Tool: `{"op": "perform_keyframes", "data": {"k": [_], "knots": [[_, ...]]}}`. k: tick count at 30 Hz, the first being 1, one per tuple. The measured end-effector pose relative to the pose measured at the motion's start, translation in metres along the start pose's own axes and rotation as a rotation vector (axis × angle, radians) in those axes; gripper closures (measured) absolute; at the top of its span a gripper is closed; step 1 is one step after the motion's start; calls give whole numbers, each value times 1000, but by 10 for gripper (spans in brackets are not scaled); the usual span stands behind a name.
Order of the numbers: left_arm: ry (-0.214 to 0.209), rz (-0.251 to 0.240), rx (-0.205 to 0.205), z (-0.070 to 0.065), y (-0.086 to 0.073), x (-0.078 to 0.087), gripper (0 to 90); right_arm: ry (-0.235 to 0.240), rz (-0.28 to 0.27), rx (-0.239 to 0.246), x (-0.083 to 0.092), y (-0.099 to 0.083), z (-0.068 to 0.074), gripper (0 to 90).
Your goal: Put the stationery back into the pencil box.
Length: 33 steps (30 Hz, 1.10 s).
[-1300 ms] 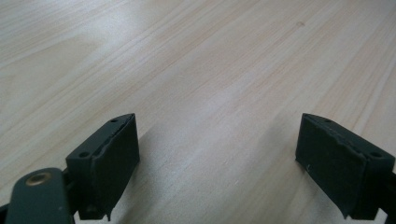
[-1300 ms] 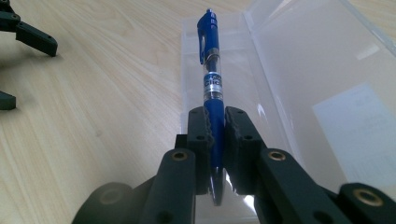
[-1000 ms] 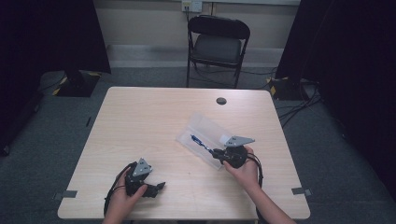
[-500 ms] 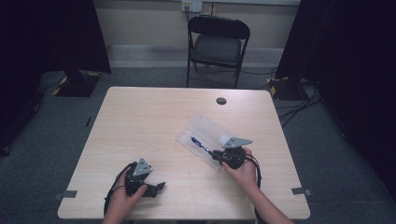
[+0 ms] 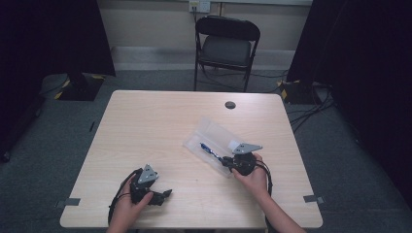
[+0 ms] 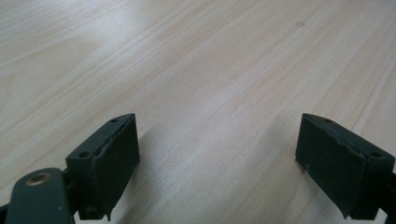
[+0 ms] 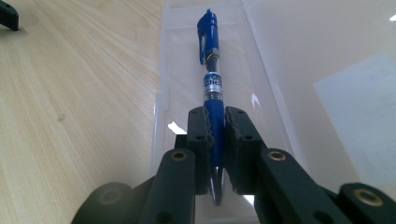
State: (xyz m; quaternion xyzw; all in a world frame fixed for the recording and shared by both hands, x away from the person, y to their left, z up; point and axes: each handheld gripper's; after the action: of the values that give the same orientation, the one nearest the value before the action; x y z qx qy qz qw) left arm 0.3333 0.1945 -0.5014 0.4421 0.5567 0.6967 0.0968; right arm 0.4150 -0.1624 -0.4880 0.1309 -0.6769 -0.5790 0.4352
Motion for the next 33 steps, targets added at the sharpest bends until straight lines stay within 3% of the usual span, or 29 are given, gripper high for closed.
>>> {"op": "perform_keyframes", "data": {"k": [33], "knots": [[0,0,0,0,0,0,130,-15,27,15,-5,-4,-4,807]]}}
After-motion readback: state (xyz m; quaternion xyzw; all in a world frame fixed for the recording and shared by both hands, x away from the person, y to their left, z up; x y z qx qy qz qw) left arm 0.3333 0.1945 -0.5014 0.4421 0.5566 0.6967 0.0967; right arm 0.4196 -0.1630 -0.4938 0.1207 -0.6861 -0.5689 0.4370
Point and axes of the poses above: each handheld gripper's, and its own axes: x roughly backward along the jaws, y roughly out of its top, z roughly to its left, and after that the axes turned 12 degrees about -z, right-handed
